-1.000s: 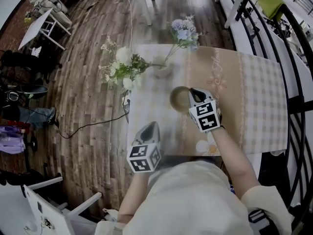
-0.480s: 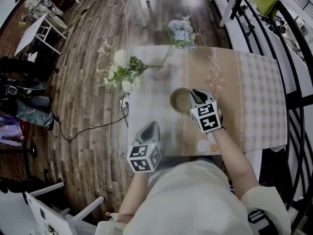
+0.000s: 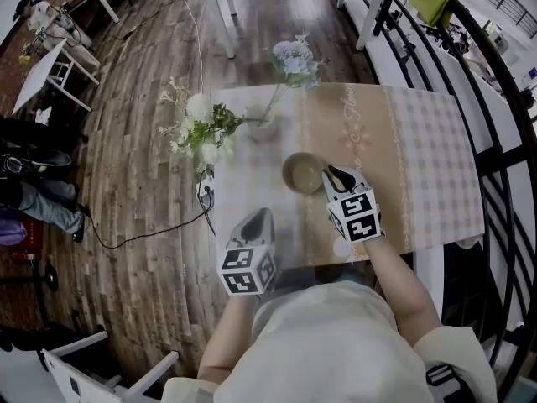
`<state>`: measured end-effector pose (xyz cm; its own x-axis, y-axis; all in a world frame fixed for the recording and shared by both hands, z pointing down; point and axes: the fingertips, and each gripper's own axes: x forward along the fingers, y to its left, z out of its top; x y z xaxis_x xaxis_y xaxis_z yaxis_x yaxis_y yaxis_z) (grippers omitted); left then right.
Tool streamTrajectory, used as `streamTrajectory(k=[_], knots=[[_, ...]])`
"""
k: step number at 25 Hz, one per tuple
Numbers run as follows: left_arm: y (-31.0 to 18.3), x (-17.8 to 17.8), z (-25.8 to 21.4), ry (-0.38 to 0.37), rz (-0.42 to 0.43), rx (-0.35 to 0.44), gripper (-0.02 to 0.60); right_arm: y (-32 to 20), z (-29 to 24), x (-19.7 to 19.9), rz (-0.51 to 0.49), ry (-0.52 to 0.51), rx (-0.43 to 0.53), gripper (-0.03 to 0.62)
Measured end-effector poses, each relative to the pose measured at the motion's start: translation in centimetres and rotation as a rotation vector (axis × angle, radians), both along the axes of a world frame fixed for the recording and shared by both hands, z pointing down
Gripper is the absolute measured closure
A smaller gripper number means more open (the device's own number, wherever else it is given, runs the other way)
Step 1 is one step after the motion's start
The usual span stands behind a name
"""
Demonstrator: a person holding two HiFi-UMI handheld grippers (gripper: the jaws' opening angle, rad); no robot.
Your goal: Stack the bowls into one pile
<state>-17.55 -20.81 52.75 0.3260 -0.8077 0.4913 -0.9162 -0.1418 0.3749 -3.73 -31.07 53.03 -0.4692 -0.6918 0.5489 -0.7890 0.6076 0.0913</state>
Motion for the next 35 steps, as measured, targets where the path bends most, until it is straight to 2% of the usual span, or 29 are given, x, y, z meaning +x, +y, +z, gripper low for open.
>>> streamTrajectory(k=[10,24,35], knots=[[2.3,3.7,-1.7,0.028,-0.037,0.043,0.577,5.3,-2.7,3.5,-0.024,-0.069,0.016,0.555],[9.4,11.8,-3.7,0.046,-0.051,0.08,0.577,14.4,-5.8,11.1,-0.041,-0.165,0.04,0.584],[15.3,16.5,-4.2,0.029,-0.003,0.086,0.577,20.9,-6.4,15.6,-0.023,-0.204,0.063,0.589]])
